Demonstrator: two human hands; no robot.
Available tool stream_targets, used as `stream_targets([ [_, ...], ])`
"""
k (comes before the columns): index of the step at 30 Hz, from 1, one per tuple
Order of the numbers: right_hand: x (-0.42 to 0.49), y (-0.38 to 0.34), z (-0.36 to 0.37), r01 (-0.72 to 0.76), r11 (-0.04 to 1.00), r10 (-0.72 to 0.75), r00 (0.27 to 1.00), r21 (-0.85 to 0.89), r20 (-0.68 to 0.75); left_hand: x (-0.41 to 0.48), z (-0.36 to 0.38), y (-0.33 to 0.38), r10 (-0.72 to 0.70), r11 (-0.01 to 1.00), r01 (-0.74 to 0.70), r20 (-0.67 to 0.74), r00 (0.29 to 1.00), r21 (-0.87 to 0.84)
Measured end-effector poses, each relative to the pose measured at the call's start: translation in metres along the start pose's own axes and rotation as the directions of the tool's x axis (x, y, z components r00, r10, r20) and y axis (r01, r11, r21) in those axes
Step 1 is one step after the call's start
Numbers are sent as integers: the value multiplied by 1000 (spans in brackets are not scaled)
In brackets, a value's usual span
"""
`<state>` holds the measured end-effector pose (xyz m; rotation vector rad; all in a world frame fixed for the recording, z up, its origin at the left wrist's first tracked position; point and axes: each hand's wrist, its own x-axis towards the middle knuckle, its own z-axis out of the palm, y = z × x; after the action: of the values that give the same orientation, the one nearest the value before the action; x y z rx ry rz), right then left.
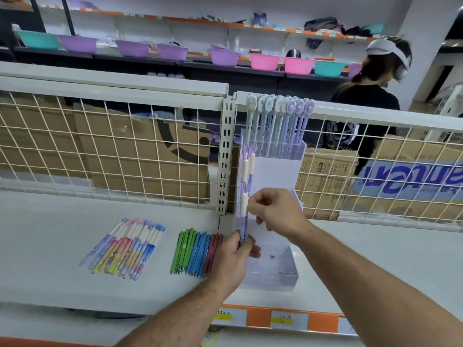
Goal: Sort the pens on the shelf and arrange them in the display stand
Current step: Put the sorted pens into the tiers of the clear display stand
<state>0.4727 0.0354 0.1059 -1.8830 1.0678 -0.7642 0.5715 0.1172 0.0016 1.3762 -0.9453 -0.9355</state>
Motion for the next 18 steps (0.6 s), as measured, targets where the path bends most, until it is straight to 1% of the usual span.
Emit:
stream_targets([
  [2, -6, 4, 1, 16, 999, -13, 996, -31, 90, 0, 0, 0, -8, 1000, 8, 4, 1000, -6],
  [3, -7, 6, 2, 27, 998, -21, 994, -49, 104, 1, 0, 0, -9, 1000, 9, 7, 1000, -5],
  [9, -10, 10, 4, 62, 996, -55, 993, -63, 109, -1, -1, 1, -18, 1000, 18, 20, 1000, 0],
  [15, -10, 17, 7, 85, 996, -86, 984, 13, 153, 0, -3, 0, -15, 1000, 16, 29, 999, -13],
  [18, -9, 14, 7, 94, 995, -97, 989, 32, 112, -1, -3, -1, -11, 1000, 12, 28, 1000, -21],
])
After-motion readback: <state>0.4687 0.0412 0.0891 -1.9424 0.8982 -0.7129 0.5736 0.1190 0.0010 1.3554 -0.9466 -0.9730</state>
